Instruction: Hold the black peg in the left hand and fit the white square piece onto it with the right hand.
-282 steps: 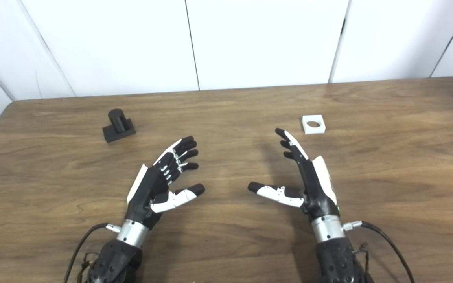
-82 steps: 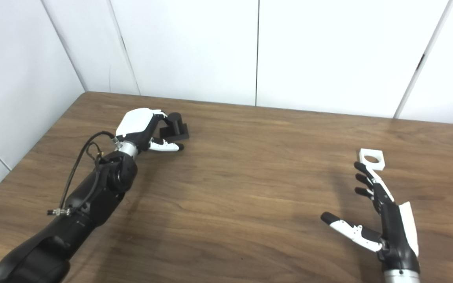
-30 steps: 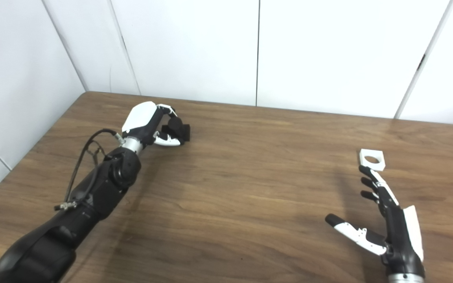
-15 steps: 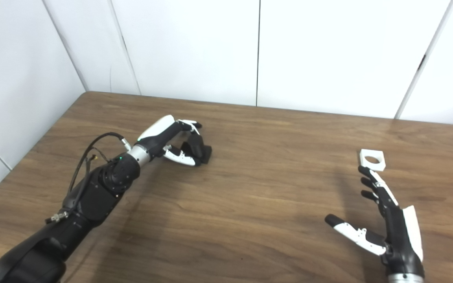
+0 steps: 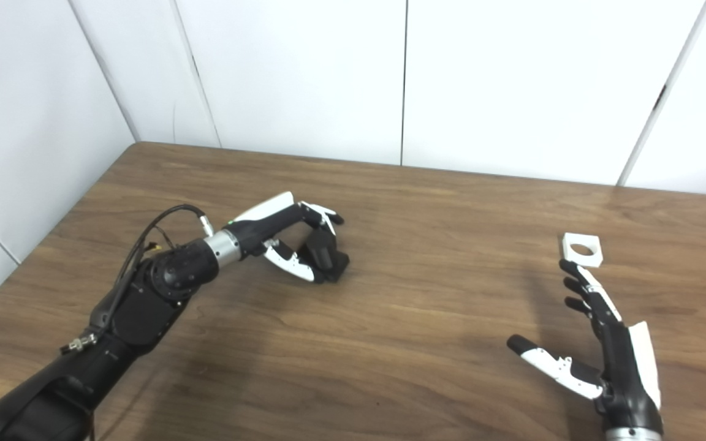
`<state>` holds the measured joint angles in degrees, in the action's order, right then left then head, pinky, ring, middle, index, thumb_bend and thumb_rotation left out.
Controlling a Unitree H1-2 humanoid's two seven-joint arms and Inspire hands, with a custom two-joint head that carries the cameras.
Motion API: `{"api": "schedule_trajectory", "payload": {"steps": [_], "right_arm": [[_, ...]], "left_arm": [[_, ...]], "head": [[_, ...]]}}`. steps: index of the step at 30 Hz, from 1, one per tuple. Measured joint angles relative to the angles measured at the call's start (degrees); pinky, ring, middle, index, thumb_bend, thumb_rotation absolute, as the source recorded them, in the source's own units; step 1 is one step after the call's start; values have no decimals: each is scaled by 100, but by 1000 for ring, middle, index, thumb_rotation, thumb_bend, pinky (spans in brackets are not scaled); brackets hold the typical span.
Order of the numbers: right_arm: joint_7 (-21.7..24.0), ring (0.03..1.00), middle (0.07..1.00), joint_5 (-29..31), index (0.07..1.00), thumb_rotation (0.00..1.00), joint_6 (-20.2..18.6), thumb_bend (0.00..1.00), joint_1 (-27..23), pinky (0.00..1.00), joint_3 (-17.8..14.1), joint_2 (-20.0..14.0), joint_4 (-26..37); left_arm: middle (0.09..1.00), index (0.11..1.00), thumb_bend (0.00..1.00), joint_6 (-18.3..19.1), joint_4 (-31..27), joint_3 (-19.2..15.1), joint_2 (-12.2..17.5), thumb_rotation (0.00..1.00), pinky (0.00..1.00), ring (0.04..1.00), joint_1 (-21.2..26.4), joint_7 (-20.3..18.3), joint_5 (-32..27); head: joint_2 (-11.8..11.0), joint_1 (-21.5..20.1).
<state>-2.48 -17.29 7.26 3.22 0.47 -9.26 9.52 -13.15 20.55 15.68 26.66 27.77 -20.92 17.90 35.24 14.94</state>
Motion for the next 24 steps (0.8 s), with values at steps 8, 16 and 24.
{"api": "schedule_trajectory", "payload": {"steps": [8, 16, 24], "right_arm": [[-1, 871, 912, -63, 863, 440, -15, 838, 20, 802, 1, 14, 30], [-7, 865, 913, -186, 862, 439, -35, 840, 44, 784, 0, 44, 60], [-6, 853, 905, -176, 860, 442, -80, 835, 53, 757, -6, 52, 80]], "left_arm": [[848, 488, 520, -259, -92, 125, -238, 74, 813, 898, -43, -171, -78], [852, 488, 520, -562, -166, 260, -346, 76, 797, 897, -148, -128, -51], [849, 489, 519, -1006, 112, 412, -678, 79, 784, 895, -187, 85, -31]], "head": [[44, -123], [105, -246], [149, -413]]}}
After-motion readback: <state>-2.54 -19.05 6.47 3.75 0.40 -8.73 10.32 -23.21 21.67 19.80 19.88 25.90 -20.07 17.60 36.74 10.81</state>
